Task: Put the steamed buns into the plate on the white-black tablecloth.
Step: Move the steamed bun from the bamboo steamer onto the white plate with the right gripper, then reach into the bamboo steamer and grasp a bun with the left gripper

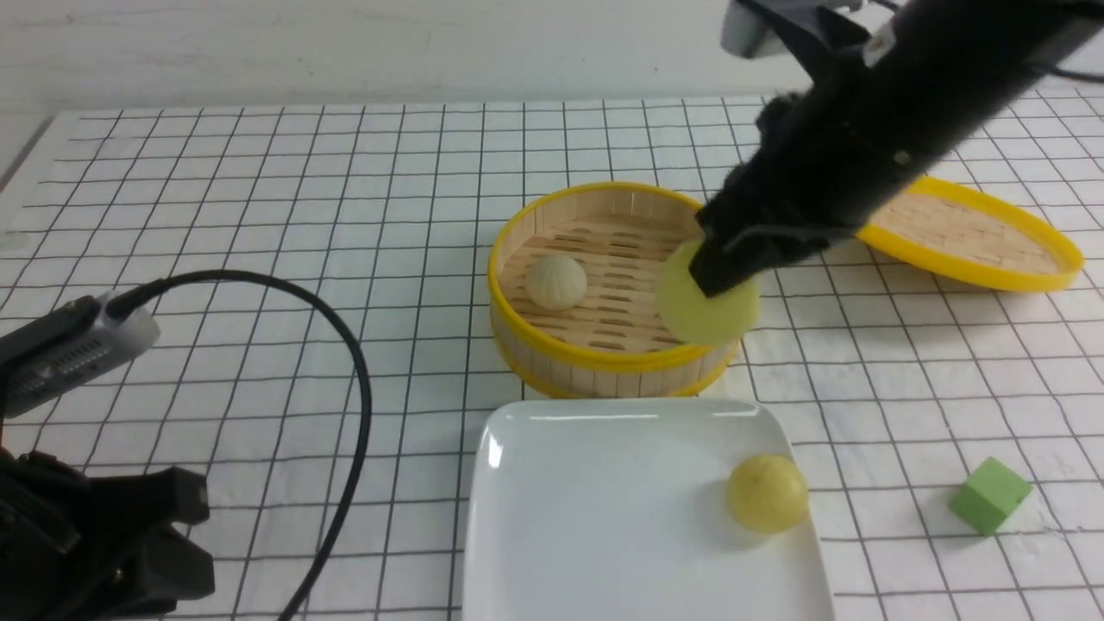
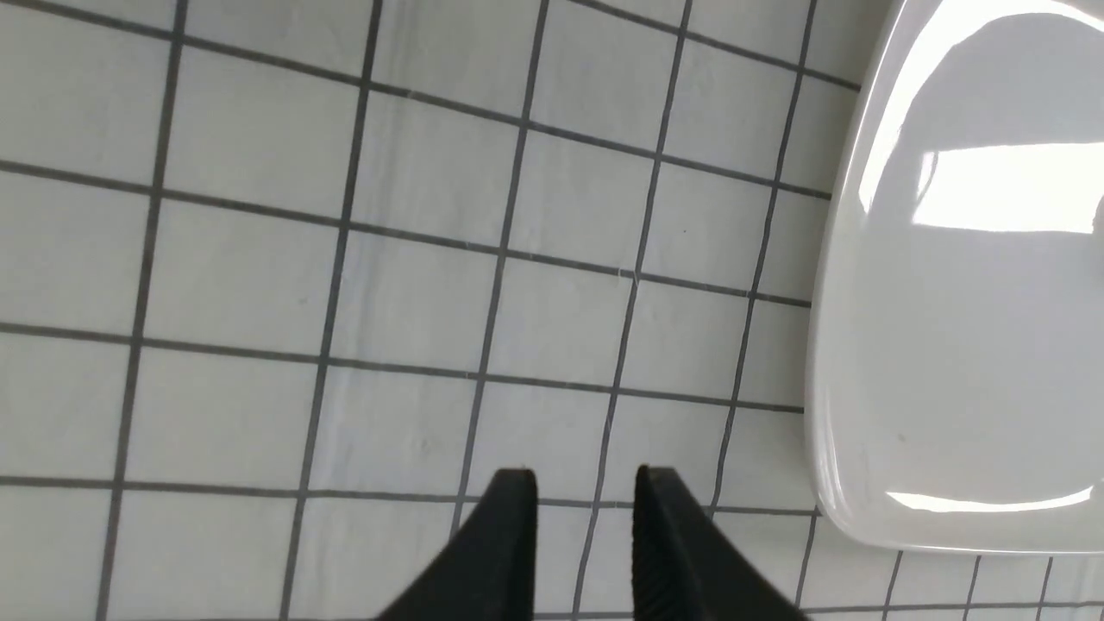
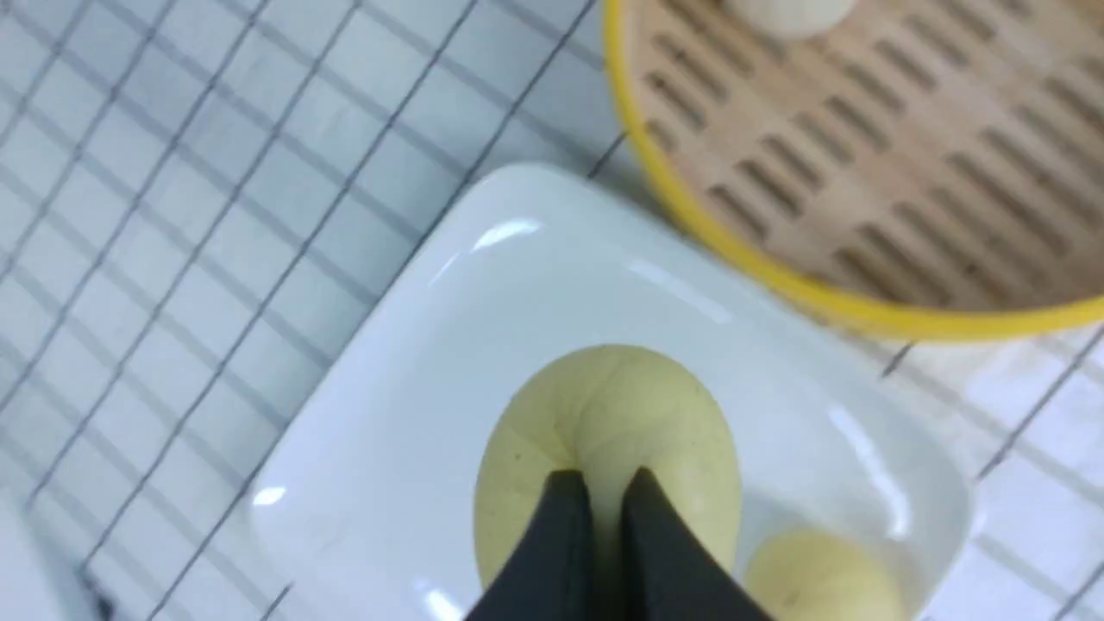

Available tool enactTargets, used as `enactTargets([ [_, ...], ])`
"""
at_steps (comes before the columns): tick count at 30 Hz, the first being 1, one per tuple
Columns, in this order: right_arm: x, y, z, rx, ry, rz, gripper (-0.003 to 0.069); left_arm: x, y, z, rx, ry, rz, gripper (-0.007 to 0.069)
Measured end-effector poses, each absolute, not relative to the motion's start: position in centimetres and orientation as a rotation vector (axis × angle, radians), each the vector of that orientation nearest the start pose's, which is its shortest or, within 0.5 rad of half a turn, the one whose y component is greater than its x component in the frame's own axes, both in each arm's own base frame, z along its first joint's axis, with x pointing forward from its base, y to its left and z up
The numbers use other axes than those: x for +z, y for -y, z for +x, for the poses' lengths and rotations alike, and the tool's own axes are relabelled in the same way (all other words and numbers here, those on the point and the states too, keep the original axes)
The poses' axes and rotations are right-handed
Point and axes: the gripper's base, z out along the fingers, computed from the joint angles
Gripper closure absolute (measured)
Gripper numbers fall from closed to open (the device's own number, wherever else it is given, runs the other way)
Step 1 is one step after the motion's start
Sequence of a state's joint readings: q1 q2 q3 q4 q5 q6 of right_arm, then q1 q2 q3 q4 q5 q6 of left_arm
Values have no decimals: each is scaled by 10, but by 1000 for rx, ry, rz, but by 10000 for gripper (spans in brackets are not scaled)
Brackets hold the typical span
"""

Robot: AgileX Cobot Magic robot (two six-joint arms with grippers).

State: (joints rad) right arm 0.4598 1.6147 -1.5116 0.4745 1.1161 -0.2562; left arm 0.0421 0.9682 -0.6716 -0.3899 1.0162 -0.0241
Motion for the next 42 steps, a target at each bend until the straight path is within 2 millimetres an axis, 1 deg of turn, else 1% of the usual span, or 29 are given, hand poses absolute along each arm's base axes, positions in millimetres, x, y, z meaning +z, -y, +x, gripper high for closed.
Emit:
enactTargets([
  [1,331,-184,273,768,-2609,-802,641,267,23,154,-507,-2741,-295,428],
  [3,305,-185,259,800,-2664,-820,637,267,23,154,-507,-2741,-295,426],
  [4,280,-188,249,808,-2699,-825,631,267,23,154,-507,-2742,-295,426],
  [6,245,-189,238,777,-2749,-811,615,267,23,154,-506,-2742,-294,424],
  [7,242,-190,236,772,-2749,-815,610,267,23,154,-506,-2742,-294,423],
  [8,217,-190,232,720,-2757,-783,581,267,23,154,-501,-2740,-294,421],
  [10,207,-191,231,693,-2755,-766,554,267,23,155,-501,-2739,-294,419],
  [11,194,-191,231,660,-2752,-739,497,267,23,154,-500,-2740,-293,414],
  [14,188,-191,234,642,-2744,-713,349,267,22,154,-497,-2740,-292,407],
  [17,192,-191,234,644,-2734,-726,242,267,22,155,-495,-2740,-291,395],
  [18,202,-190,233,644,-2724,-766,187,267,22,155,-493,-2736,-292,382],
  [19,203,-190,233,648,-2722,-770,180,267,22,155,-493,-2735,-292,382],
  [22,248,-179,235,620,-2678,-815,144,273,23,160,-514,-2726,-294,363],
  [24,284,-163,232,562,-2653,-792,204,282,25,170,-543,-2721,-294,357],
  [25,288,-160,233,542,-2646,-790,213,282,25,170,-549,-2725,-297,356],
  [26,313,-143,225,470,-2643,-747,308,292,29,182,-595,-2709,-281,355],
  [27,316,-139,225,446,-2640,-741,321,292,31,183,-602,-2712,-272,355],
  [28,331,-123,216,377,-2648,-693,426,296,37,192,-626,-2718,-231,355],
  [29,335,-120,212,370,-2651,-678,440,297,40,195,-634,-2723,-215,355],
  [30,348,-103,198,304,-2656,-612,549,297,53,203,-657,-2750,-136,355],
  [31,354,-93,189,261,-2661,-576,618,294,65,212,-671,-2782,-81,355],
  [33,362,-80,171,227,-2636,-530,664,294,82,223,-677,-2798,-12,353],
  [35,365,-72,158,217,-2618,-496,673,290,98,238,-664,-2815,27,348],
  [36,363,-66,143,221,-2601,-479,675,291,116,255,-627,-2806,89,333],
  [37,363,-65,142,222,-2598,-476,675,292,117,258,-628,-2806,84,330],
  [38,359,-60,130,226,-2575,-467,675,290,134,277,-576,-2812,132,301],
  [39,360,-59,129,228,-2567,-465,675,293,137,280,-573,-2798,141,297],
  [41,352,-56,122,231,-2538,-457,675,299,160,311,-495,-2768,210,239],
  [42,352,-56,121,231,-2537,-457,675,299,162,313,-481,-2765,222,234],
])
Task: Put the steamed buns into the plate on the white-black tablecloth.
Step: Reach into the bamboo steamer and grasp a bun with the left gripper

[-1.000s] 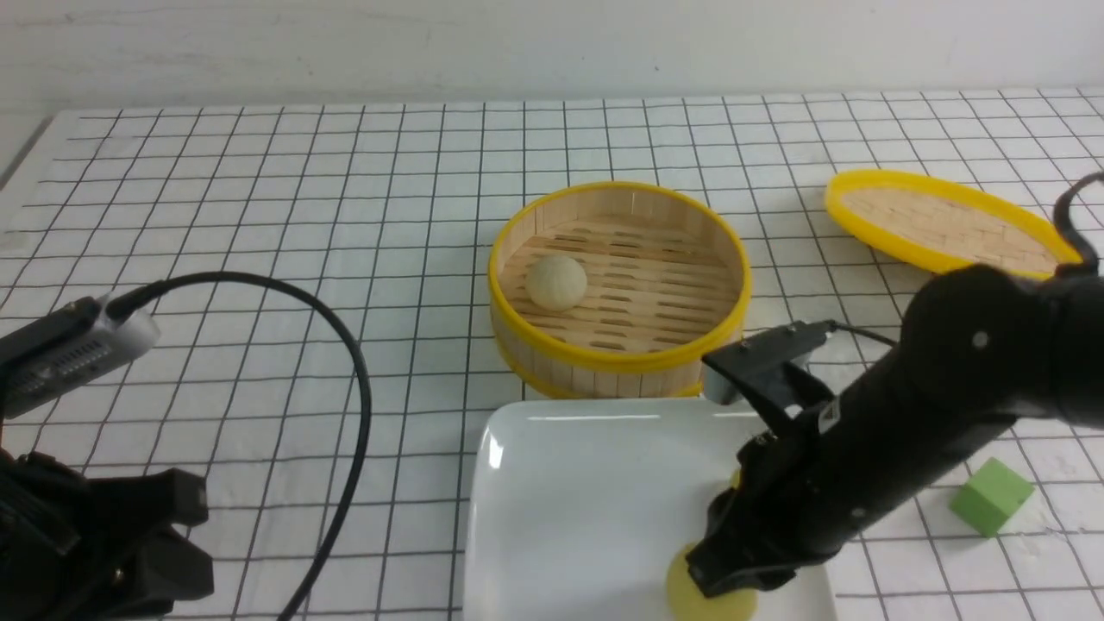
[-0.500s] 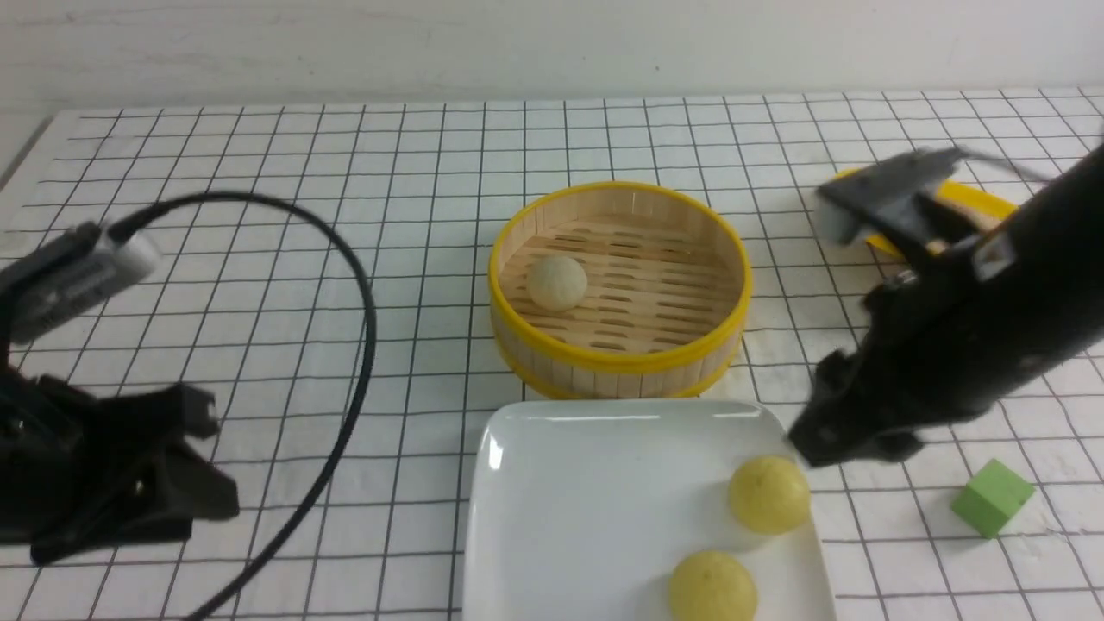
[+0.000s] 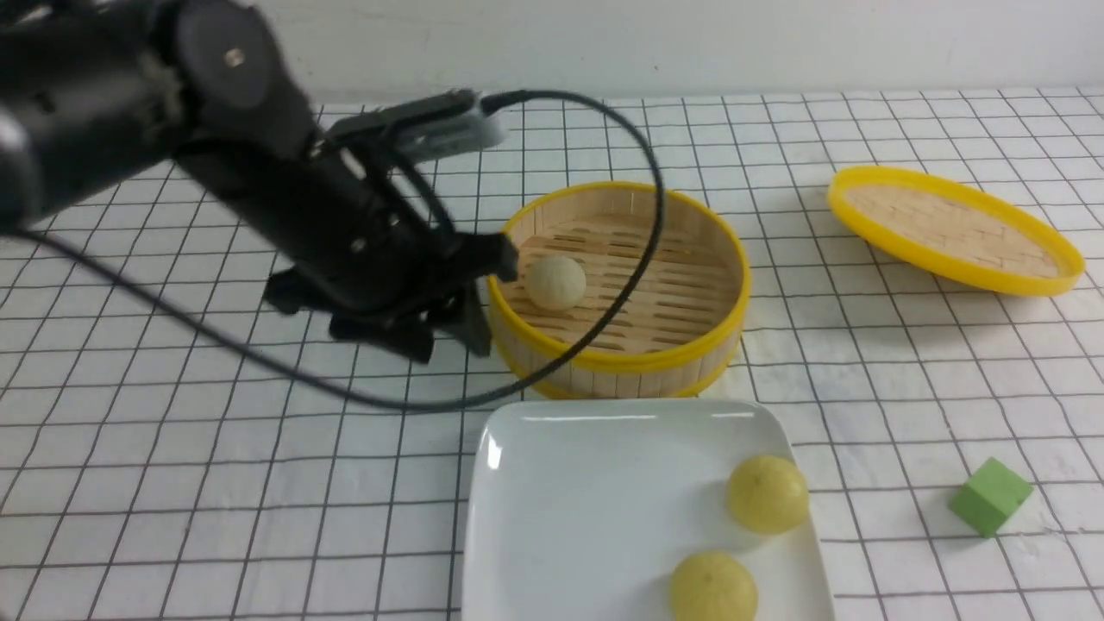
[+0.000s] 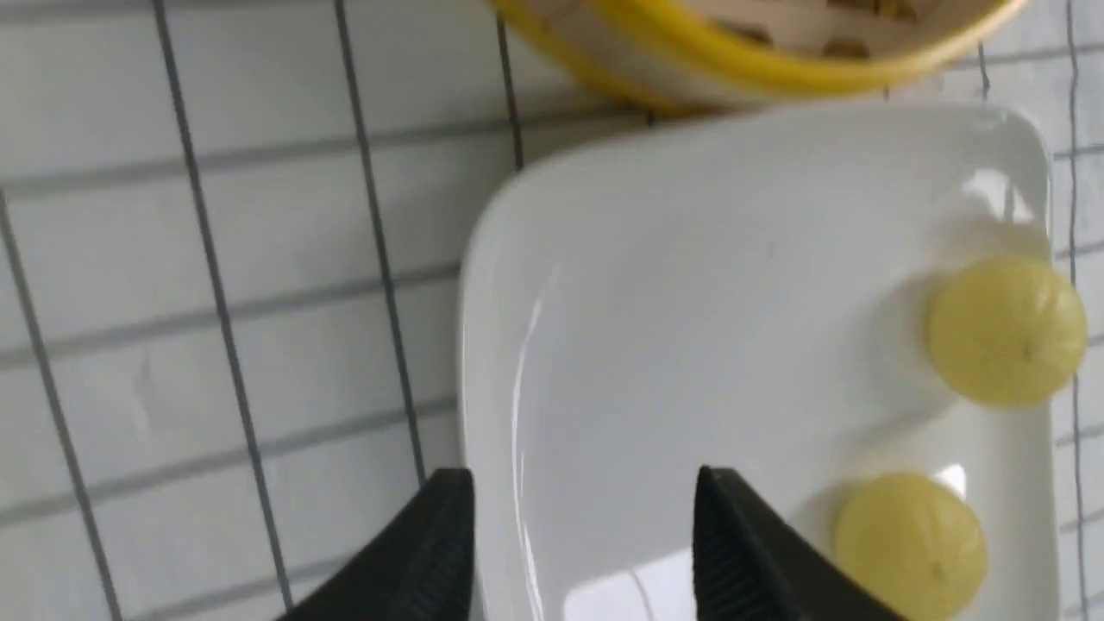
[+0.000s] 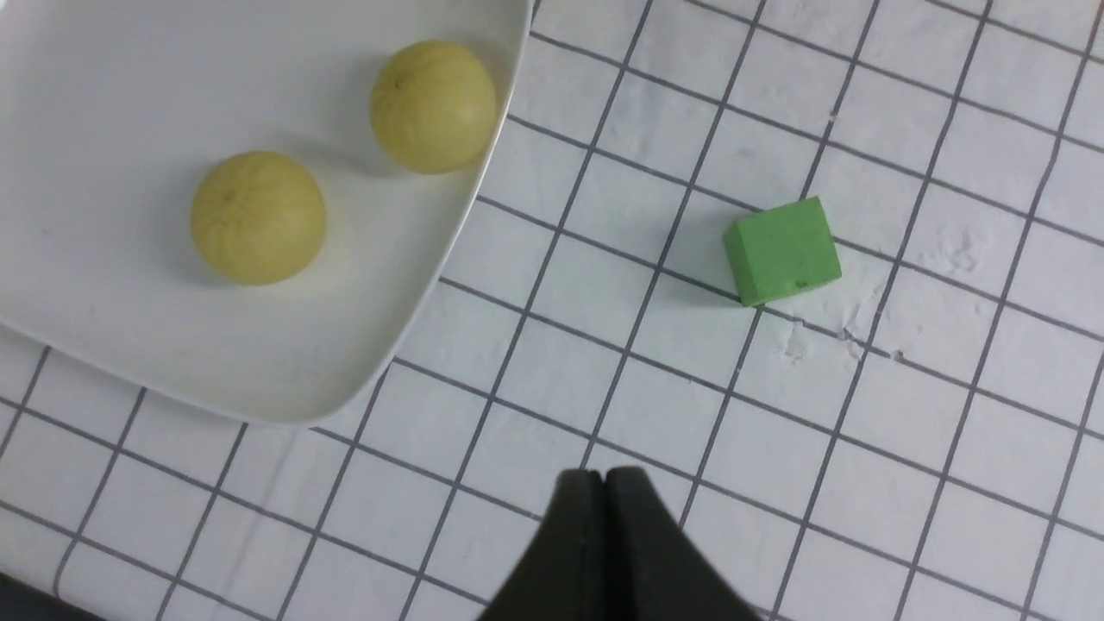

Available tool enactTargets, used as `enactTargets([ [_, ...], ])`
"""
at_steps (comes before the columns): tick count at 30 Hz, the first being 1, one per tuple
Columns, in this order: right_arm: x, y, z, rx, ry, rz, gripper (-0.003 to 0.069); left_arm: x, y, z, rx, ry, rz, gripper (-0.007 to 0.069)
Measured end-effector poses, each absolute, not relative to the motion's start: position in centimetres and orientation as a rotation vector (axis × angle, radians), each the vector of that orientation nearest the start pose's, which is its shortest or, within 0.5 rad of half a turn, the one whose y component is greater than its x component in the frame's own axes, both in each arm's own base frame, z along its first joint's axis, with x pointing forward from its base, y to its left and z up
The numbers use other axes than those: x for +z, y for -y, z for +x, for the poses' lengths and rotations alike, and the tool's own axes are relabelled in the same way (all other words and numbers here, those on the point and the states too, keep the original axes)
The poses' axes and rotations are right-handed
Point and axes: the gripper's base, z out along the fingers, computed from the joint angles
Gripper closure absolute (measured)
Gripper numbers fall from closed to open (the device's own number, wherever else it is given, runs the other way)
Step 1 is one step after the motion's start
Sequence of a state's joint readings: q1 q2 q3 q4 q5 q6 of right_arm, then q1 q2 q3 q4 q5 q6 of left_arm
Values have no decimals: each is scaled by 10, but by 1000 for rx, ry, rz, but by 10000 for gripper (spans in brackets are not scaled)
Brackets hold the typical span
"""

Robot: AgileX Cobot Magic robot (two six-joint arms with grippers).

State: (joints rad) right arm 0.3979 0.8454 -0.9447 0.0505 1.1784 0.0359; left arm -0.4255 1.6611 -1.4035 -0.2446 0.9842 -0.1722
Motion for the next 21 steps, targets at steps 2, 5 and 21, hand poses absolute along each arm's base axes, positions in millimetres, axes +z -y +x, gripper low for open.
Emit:
enactTargets([
  [2,346,-55,121,233,-2530,-453,675,303,185,346,-427,-2719,277,172],
  [5,342,-56,122,240,-2529,-448,673,299,206,371,-383,-2709,328,139],
  [21,344,-60,129,263,-2460,-430,670,212,243,457,-161,-2748,316,252],
])
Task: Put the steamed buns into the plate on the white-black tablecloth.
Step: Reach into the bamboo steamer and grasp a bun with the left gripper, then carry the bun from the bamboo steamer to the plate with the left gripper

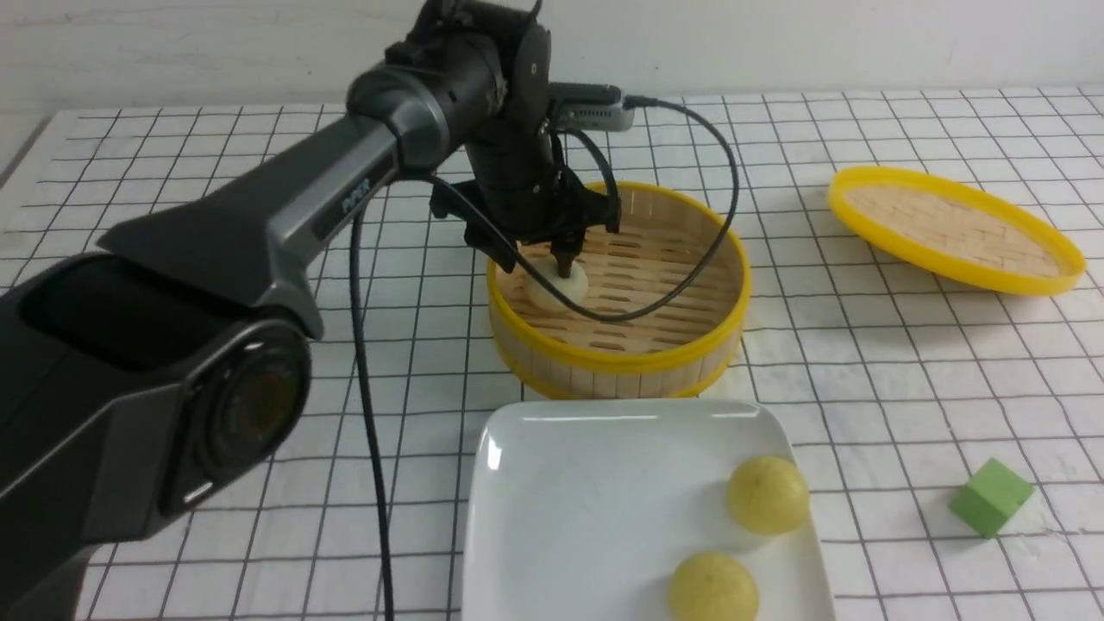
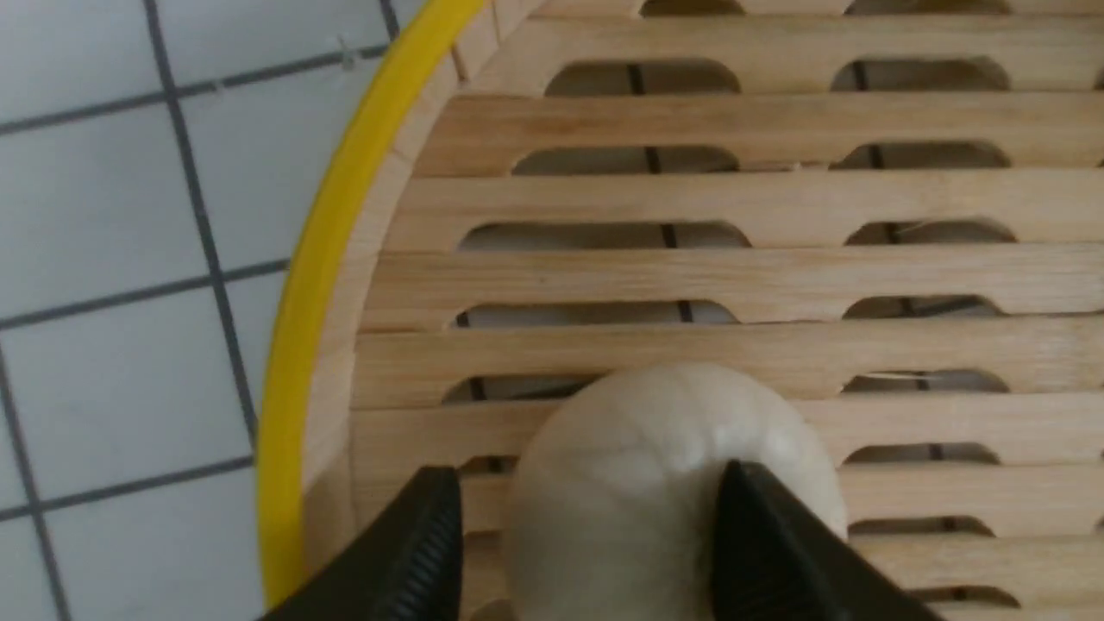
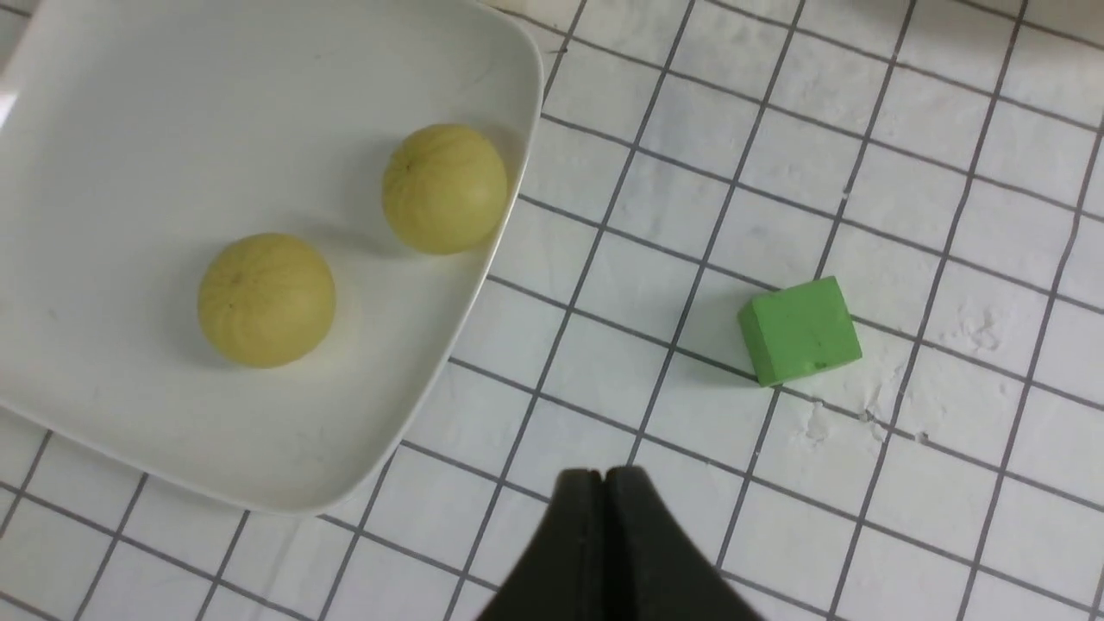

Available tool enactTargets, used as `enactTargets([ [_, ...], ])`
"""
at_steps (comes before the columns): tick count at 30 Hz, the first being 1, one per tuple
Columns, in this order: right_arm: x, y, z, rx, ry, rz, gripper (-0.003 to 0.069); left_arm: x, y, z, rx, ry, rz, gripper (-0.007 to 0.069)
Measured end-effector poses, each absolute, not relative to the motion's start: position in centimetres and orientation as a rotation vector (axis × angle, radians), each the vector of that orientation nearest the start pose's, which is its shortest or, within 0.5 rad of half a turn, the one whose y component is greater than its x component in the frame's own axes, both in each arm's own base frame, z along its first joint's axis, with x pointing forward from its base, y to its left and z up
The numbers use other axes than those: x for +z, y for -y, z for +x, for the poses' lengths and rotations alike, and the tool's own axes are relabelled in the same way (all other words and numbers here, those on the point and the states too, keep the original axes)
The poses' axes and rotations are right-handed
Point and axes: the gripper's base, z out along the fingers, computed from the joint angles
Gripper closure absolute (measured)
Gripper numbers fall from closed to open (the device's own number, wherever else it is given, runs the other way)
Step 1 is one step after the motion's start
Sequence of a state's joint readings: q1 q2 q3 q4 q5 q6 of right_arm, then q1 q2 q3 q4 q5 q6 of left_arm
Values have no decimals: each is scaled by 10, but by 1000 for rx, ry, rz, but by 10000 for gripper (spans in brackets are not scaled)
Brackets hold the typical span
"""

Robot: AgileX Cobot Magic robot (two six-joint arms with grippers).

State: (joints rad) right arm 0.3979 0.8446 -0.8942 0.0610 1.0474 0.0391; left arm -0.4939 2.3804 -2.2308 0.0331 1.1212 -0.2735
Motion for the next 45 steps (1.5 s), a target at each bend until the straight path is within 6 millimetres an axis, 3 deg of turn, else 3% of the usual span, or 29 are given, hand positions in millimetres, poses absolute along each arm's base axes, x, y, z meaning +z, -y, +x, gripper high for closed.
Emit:
enactTargets([
  [2,344,-60,130,263,-2460,-430,669,206,244,457,-165,-2766,311,311],
  [3,344,-60,130,263,-2459,-430,669,205,244,456,-176,-2777,304,404],
  [4,344,-60,130,263,-2459,-430,669,206,245,456,-182,-2782,302,467],
  [5,344,-60,130,263,-2459,-430,669,207,245,456,-183,-2781,302,480],
  [6,344,-60,130,263,-2458,-430,666,215,244,452,-200,-2786,298,565],
  [8,344,-60,130,263,-2459,-430,665,226,244,448,-232,-2789,293,592],
  [11,343,-59,129,260,-2473,-433,664,263,239,434,-272,-2767,307,599],
  [15,342,-59,127,256,-2491,-437,660,343,224,405,-342,-2620,319,599],
  [16,342,-59,127,256,-2494,-438,659,367,217,388,-370,-2580,327,599],
  [17,342,-59,127,256,-2494,-438,659,370,215,386,-371,-2577,329,599],
  [19,342,-58,125,253,-2506,-441,658,389,203,353,-429,-2585,353,599],
  [20,342,-57,123,253,-2510,-442,658,379,201,340,-444,-2638,367,599],
  [21,343,-57,122,253,-2510,-441,658,382,201,338,-453,-2631,369,599],
  [22,344,-55,118,254,-2506,-442,657,357,202,320,-442,-2734,406,599],
  [24,346,-53,113,256,-2498,-442,656,329,211,304,-426,-2809,461,597],
  [26,348,-50,107,259,-2486,-441,654,288,229,287,-410,-2857,540,594],
  [30,353,-45,94,264,-2459,-439,650,236,257,273,-395,-2874,618,568],
  [31,353,-44,93,264,-2455,-439,650,235,258,272,-397,-2870,620,566],
  [35,359,-34,69,273,-2412,-437,647,203,268,279,-377,-2912,569,459],
  [36,361,-30,57,280,-2381,-434,647,196,269,280,-369,-2927,549,402],
  [37,361,-29,56,281,-2376,-434,647,195,270,280,-368,-2929,546,393],
  [38,364,-23,42,287,-2323,-426,647,190,271,282,-366,-2933,531,313],
  [39,365,-21,38,288,-2308,-424,647,190,271,282,-367,-2931,531,313],
  [40,367,-15,24,292,-2241,-413,647,191,271,282,-368,-2929,524,229],
  [42,368,-9,12,297,-2190,-403,647,193,271,283,-372,-2926,520,190],
  [45,368,7,-22,313,-2042,-343,646,206,271,283,-390,-2910,494,90],
])
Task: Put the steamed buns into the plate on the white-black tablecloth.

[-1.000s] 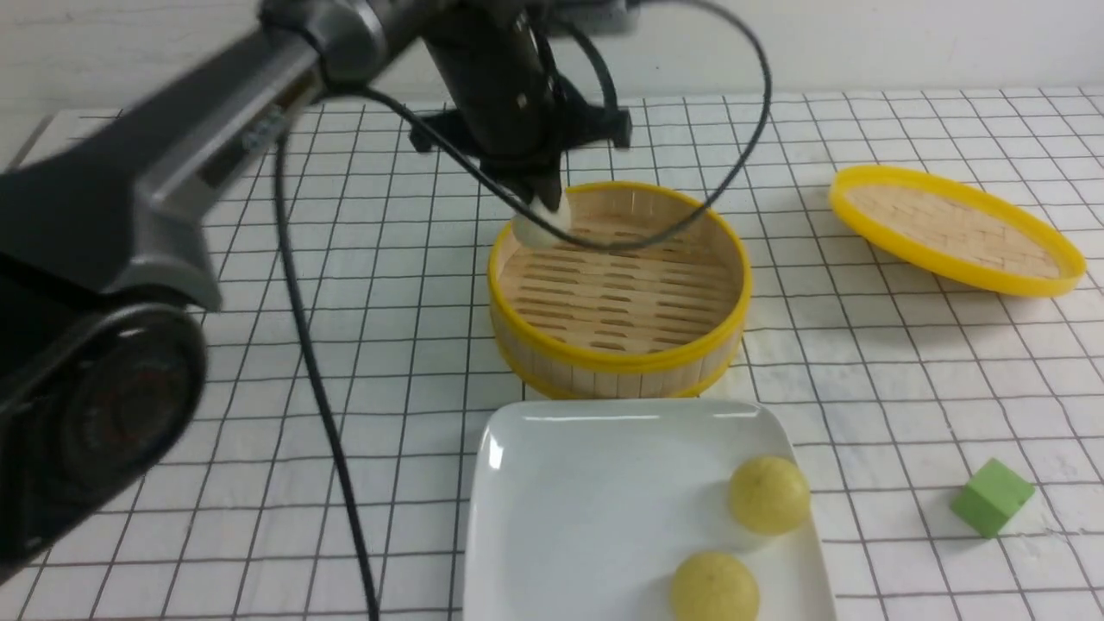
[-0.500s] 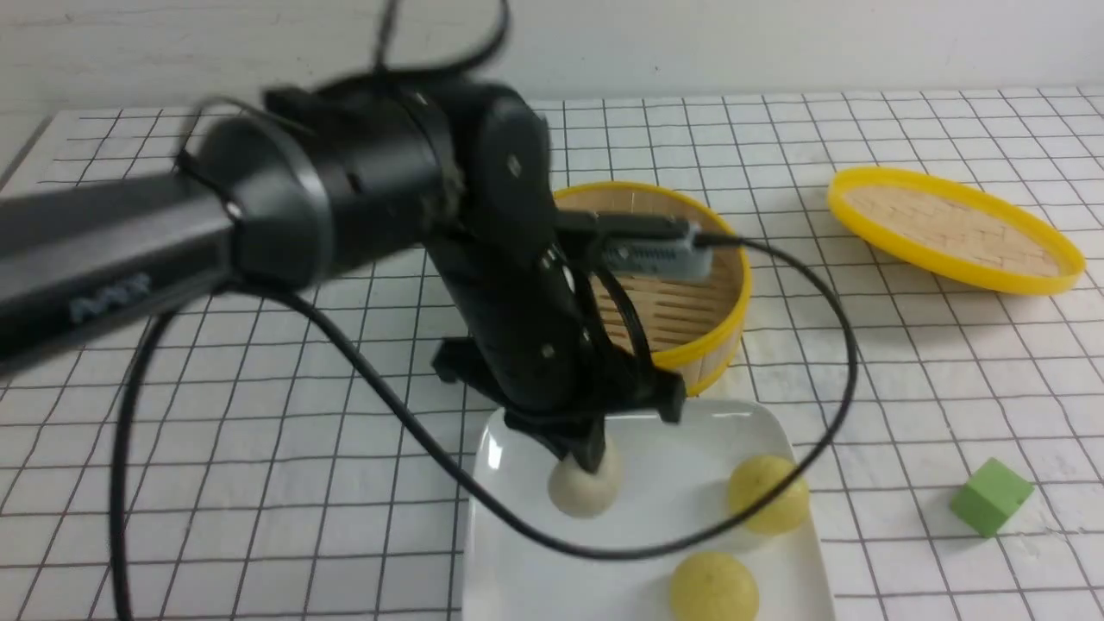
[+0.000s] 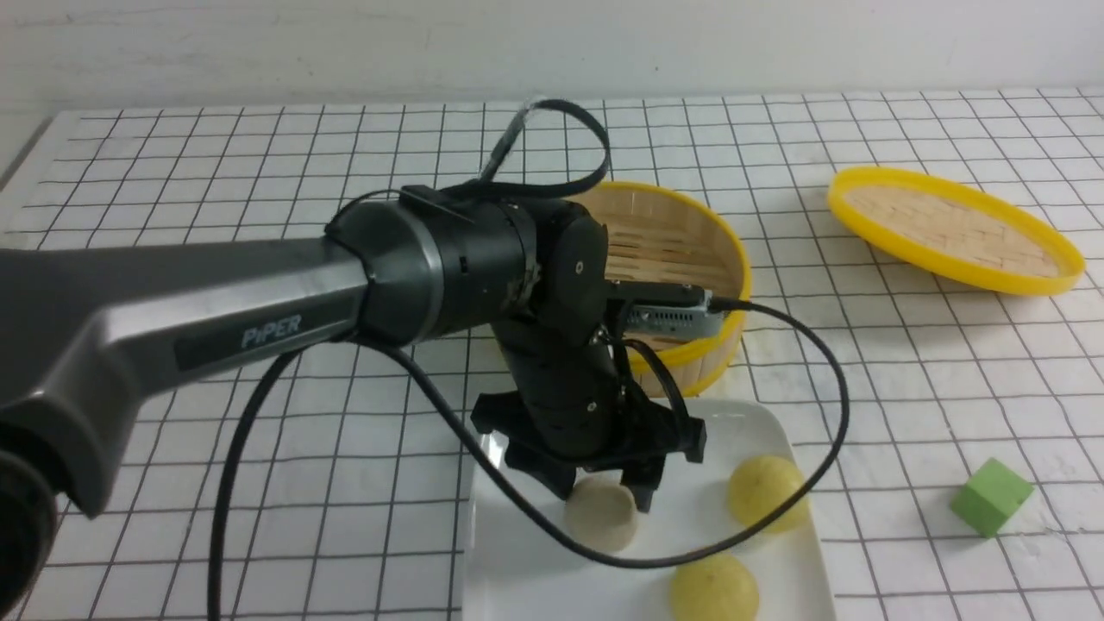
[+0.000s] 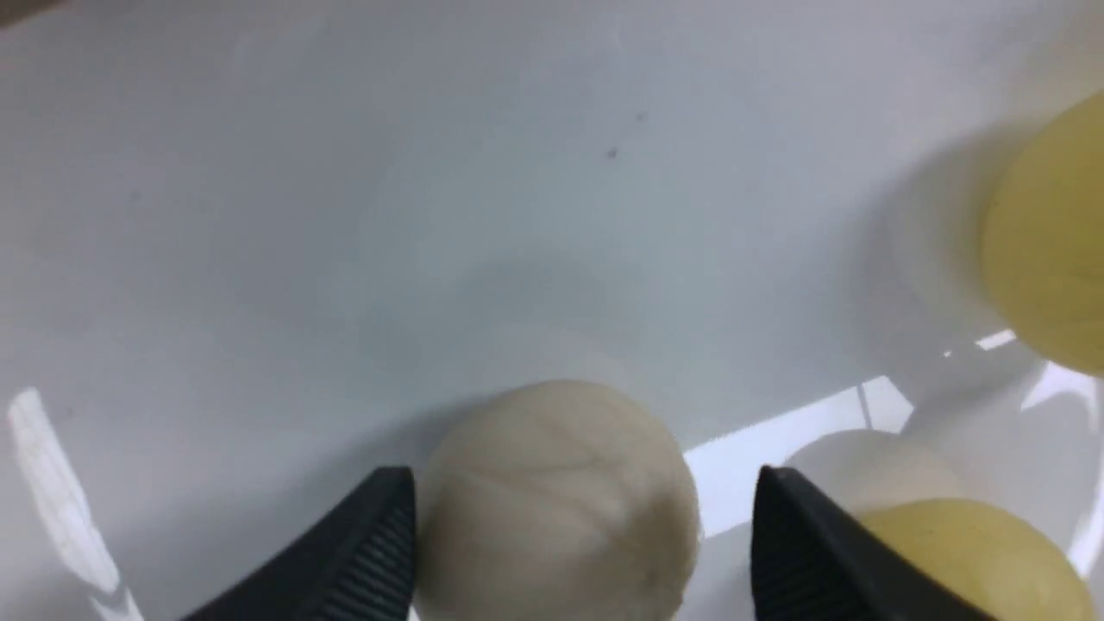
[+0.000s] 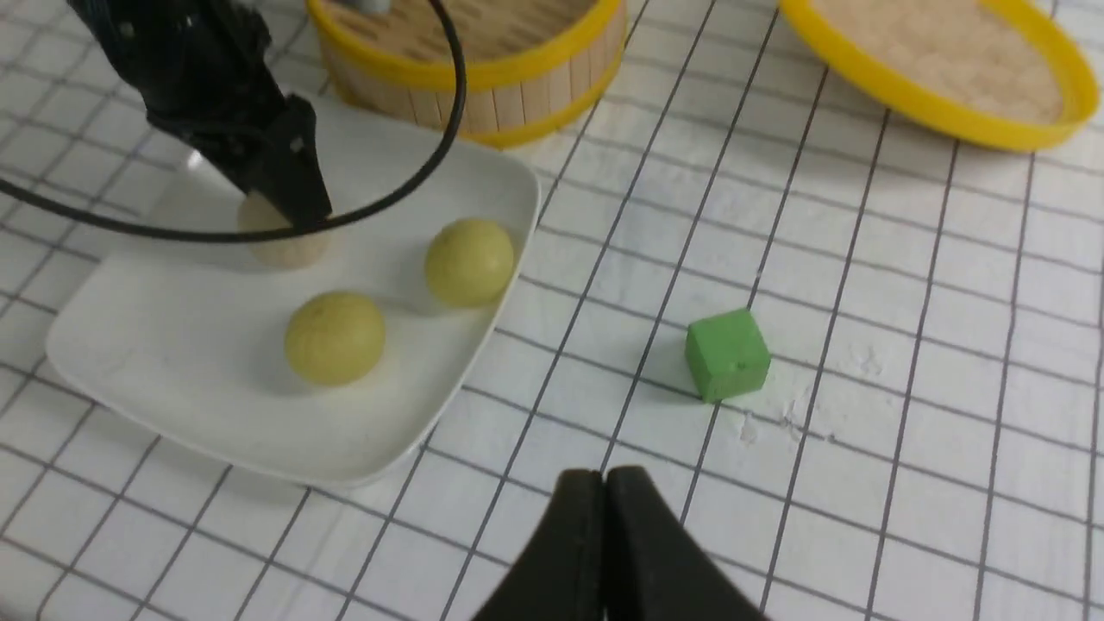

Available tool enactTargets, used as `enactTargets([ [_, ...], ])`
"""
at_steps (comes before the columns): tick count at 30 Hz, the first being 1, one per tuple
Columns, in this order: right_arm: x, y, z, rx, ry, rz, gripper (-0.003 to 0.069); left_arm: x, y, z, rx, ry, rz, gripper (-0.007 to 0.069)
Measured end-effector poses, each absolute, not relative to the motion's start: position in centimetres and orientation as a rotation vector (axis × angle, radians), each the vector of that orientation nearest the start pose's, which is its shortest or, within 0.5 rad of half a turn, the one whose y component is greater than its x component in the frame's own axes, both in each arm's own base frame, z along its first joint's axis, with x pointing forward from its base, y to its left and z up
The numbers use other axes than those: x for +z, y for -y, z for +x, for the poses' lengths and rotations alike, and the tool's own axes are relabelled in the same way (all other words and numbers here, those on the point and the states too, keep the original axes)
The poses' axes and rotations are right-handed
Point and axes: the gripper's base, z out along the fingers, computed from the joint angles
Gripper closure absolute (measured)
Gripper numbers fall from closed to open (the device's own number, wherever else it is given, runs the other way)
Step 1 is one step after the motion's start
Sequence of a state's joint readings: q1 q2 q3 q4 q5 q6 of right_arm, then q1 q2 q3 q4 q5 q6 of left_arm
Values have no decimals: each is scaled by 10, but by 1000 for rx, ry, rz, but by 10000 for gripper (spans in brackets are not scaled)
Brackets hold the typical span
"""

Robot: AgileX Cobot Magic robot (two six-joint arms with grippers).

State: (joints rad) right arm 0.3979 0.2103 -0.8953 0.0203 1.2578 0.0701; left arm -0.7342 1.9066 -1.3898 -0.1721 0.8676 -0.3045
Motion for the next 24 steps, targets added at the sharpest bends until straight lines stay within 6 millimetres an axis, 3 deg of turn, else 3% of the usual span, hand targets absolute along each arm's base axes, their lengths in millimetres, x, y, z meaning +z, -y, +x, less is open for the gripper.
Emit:
enactTargets([
  [2,365,20,-44,325,-1951,-269,643,221,271,283,-415,-2879,488,64],
  [4,362,25,-51,331,-1918,-227,643,229,271,283,-430,-2858,487,57],
  [6,352,32,-60,353,-1851,-130,639,250,270,282,-453,-2801,492,53],
  [11,333,22,-31,372,-1782,-85,635,280,261,277,-439,-2734,498,92],
  [13,315,9,-8,375,-1786,-135,647,287,256,274,-419,-2731,501,163],
  [15,306,1,2,411,-1783,-174,663,289,255,273,-409,-2737,505,228],
  [18,299,-8,8,476,-1768,-205,672,288,254,272,-400,-2745,508,342],
  [21,294,-14,11,488,-1741,-292,672,289,253,272,-393,-2745,511,543],
  [24,292,-15,12,460,-1726,-335,672,289,253,272,-388,-2743,513,606],
])
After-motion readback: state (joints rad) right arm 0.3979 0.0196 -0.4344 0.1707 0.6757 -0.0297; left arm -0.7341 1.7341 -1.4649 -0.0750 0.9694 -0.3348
